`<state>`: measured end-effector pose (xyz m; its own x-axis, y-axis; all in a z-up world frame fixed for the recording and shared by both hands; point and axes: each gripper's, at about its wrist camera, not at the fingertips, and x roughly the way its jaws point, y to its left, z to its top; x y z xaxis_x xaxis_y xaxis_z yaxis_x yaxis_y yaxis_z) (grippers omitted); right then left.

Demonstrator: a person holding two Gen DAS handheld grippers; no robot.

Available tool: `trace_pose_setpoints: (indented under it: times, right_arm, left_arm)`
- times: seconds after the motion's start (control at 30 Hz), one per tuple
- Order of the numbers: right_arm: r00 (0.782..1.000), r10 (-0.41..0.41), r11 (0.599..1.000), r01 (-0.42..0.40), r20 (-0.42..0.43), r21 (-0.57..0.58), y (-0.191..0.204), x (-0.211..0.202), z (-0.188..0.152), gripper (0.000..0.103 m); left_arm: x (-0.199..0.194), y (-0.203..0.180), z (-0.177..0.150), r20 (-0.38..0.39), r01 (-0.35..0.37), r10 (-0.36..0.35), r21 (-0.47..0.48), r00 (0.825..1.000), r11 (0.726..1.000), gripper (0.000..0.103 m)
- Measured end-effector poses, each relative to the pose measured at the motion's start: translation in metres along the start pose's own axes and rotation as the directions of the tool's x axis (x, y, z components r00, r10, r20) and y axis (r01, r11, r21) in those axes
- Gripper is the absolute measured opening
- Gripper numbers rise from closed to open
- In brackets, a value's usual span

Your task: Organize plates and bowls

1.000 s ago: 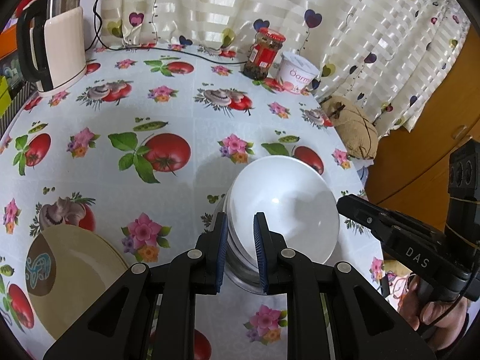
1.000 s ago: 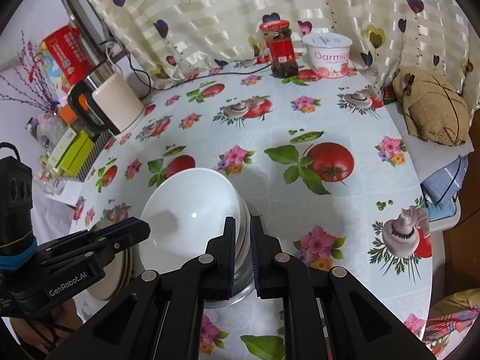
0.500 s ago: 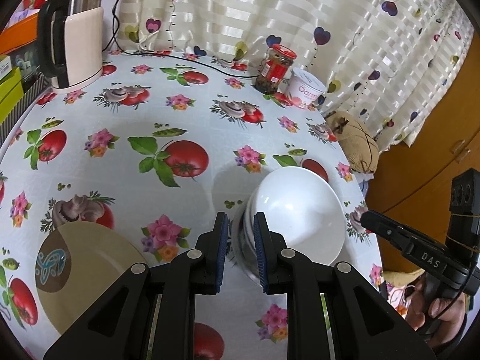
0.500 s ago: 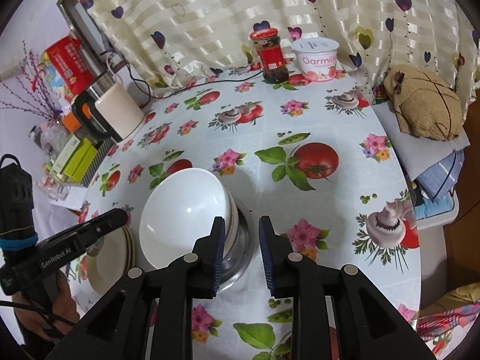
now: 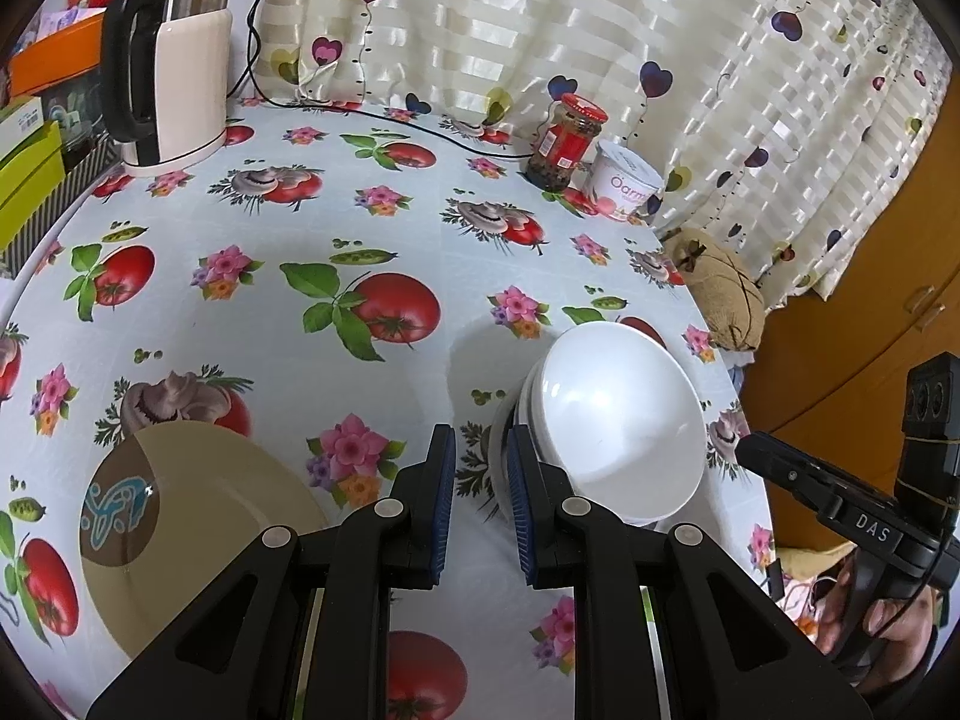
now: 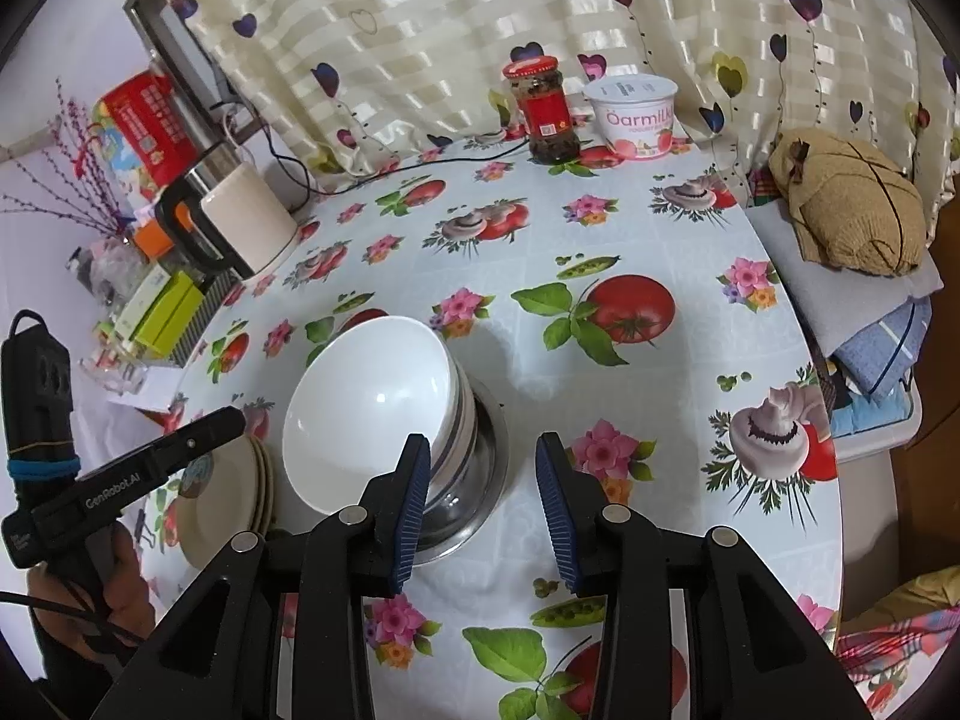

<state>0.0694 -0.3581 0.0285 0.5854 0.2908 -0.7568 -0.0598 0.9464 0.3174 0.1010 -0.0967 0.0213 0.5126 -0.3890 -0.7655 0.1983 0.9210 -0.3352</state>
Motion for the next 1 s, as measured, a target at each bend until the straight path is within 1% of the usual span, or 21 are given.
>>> trace_pose_setpoints:
  times: [0.37, 0.77, 1.0]
  right_arm:
    - [1.000, 0.014, 1.000, -0.013, -0.021, 0.022, -0.005, 0.005, -0.004, 0.036]
    - [0.998, 0.028, 0.999, -0.026, -0.058, 0.030, -0.007, 0.020, -0.008, 0.036]
    - [0.996, 0.034, 0.999, -0.030, -0.085, 0.040, -0.010, 0.031, -0.010, 0.036]
  left_arm:
    - [0.006, 0.004, -0.005, -0.016, -0.004, 0.004, -0.008, 1.000, 1.000, 0.018]
    - [0.021, 0.007, -0.010, -0.059, 0.002, -0.003, -0.022, 0.998, 1.000, 0.018]
    - [0.029, 0.005, -0.015, -0.096, 0.022, -0.025, -0.027, 0.995, 0.999, 0.018]
